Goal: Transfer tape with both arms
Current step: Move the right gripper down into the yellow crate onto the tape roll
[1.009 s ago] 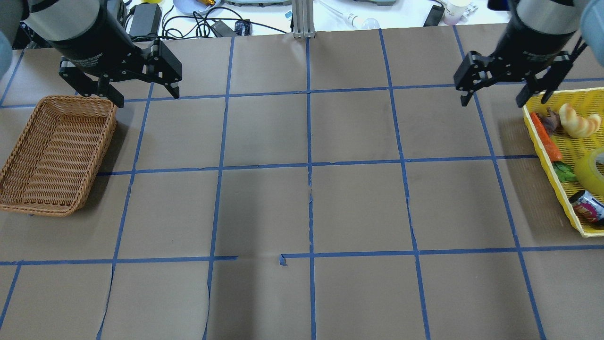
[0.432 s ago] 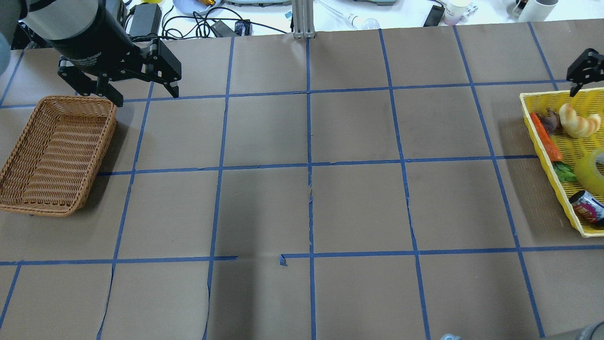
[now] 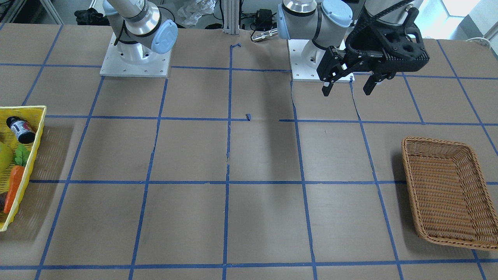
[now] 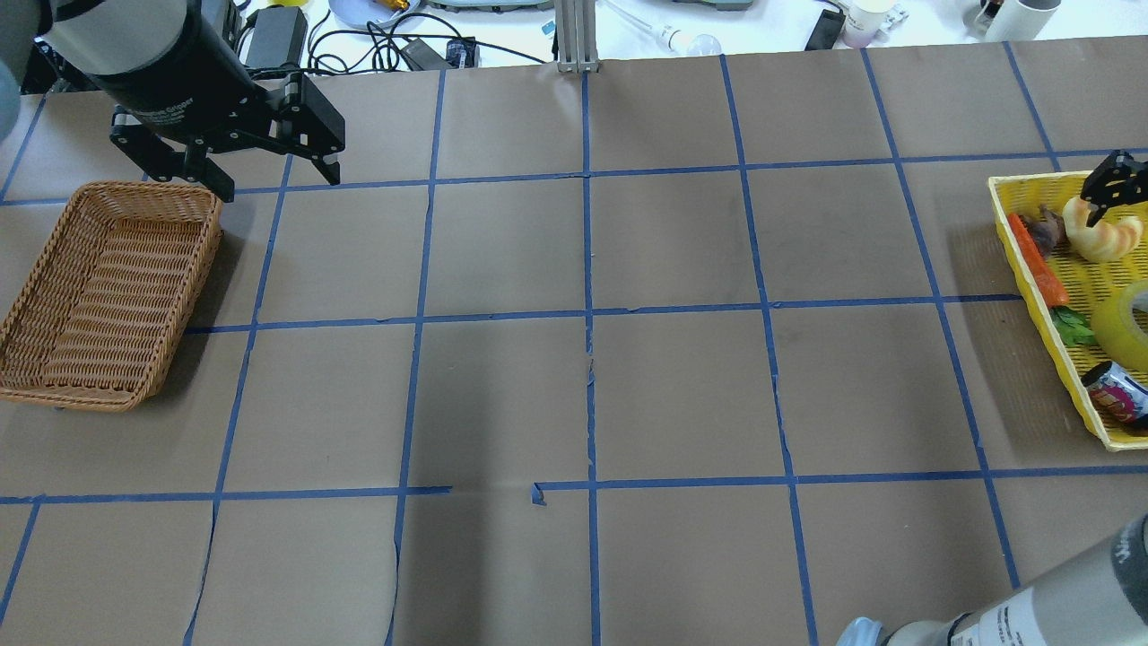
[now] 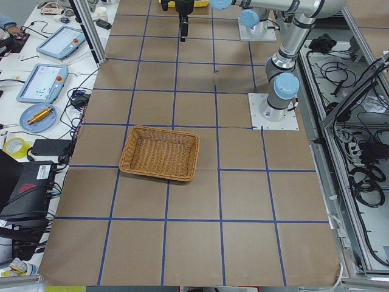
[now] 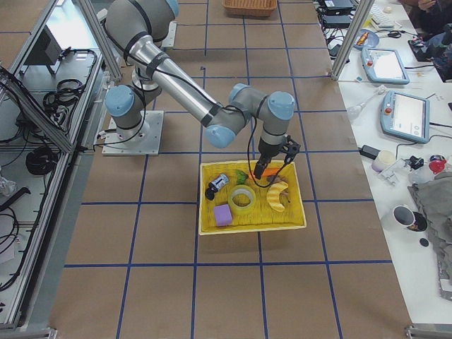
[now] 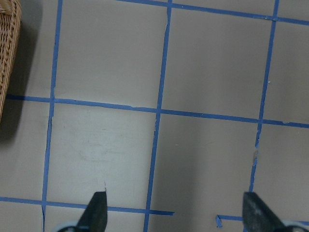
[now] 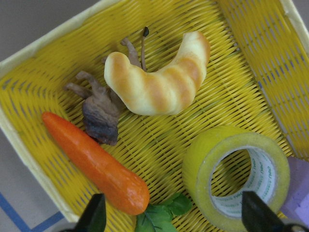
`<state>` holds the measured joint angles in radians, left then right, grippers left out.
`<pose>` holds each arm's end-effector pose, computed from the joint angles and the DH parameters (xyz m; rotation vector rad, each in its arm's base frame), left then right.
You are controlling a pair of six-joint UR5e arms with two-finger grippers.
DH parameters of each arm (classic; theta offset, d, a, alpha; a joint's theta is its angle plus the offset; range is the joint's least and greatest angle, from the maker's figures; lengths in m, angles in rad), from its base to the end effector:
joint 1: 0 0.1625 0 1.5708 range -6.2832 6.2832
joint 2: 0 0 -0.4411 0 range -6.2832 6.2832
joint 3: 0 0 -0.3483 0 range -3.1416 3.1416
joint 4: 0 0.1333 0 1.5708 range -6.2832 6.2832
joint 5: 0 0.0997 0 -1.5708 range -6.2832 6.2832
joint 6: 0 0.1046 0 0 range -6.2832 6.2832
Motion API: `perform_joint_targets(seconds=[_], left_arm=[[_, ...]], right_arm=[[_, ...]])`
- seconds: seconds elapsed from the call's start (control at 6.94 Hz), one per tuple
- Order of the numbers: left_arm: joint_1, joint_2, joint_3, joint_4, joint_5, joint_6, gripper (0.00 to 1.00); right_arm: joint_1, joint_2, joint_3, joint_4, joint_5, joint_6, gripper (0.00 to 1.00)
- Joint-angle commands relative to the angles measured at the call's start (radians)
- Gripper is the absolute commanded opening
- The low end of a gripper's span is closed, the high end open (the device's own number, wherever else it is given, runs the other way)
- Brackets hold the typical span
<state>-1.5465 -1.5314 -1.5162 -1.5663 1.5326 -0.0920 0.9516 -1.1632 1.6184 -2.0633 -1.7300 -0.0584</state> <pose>-0.1266 -0.4421 0.5417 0.1770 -3.0914 0.1505 -0.2481 -0.5492 0.3148 -0.8287 -2.8614 -0.0266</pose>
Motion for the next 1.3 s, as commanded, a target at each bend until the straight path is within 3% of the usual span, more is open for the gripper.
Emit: perform_joint_targets(seconds=[0.0,0.14,0.58,0.86,1.01,1.15], left_arm=[[0.000,-0.001,0.002,0.002,0.000,0.000,1.00],[0.000,-0.001,0.002,0.003,0.000,0.000,1.00],[0.000,-0.001,0.002,0.003,0.000,0.000,1.00],[0.000,-0.001,0.002,0.003,0.000,0.000,1.00],[0.000,-0.001,0.001,0.003,0.000,0.000,1.00],[-0.001,0.000,-0.002,0.003,0.000,0.000,1.00]], right_arm=[[-0.019,0.071,0.006,-0.021,-0.003,0.048,1.00],[-0.025,0.083,0.008,-0.020,-0.052,0.046,1.00],[-0.033,0.088,0.057,-0.020,-0.066,0.049,1.00],[-0.034,0.099,0.060,-0.020,-0.066,0.048,0.82],[-0.043,0.105,0.060,-0.020,-0.066,0.046,0.68],[-0.044,0.103,0.058,-0.018,-0.063,0.036,0.20]])
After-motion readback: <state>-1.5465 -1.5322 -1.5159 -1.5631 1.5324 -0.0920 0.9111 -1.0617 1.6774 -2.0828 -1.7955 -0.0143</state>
